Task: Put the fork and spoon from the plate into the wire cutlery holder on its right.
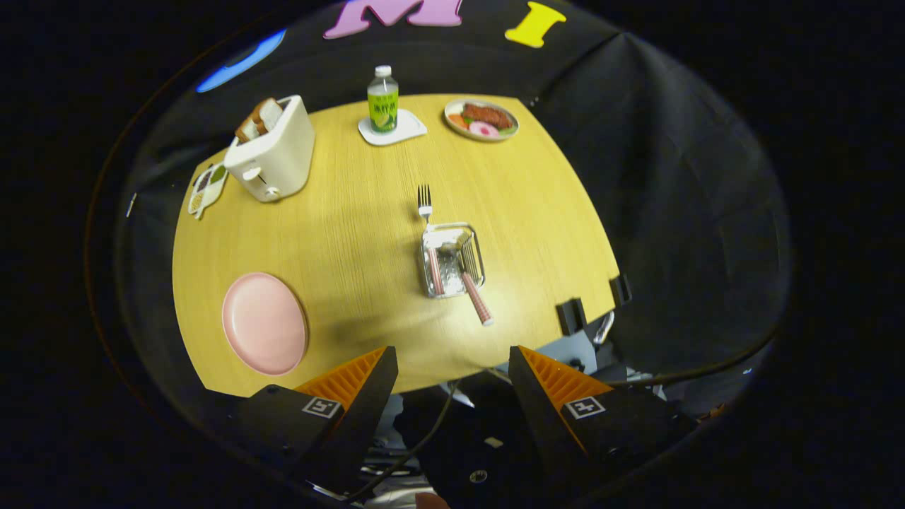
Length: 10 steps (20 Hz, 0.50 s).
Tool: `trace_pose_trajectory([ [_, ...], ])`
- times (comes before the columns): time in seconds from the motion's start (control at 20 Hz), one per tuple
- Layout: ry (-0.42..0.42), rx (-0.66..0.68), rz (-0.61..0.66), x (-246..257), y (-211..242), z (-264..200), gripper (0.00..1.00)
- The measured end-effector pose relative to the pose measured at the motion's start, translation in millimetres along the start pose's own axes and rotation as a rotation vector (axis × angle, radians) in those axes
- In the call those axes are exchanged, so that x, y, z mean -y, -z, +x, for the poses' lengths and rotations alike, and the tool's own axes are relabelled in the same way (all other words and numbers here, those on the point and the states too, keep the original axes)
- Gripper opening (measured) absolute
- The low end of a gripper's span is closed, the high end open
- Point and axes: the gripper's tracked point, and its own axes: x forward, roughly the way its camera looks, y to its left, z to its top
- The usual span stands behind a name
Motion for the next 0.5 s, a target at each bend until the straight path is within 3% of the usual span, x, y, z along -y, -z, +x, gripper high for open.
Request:
trace_pose_trajectory([
  [0.25, -0.039, 0.331, -0.01, 7, -34, -26, 0.98],
  [0.5, -0.075, 0.583, 0.033, 23, -53, -63, 0.98],
])
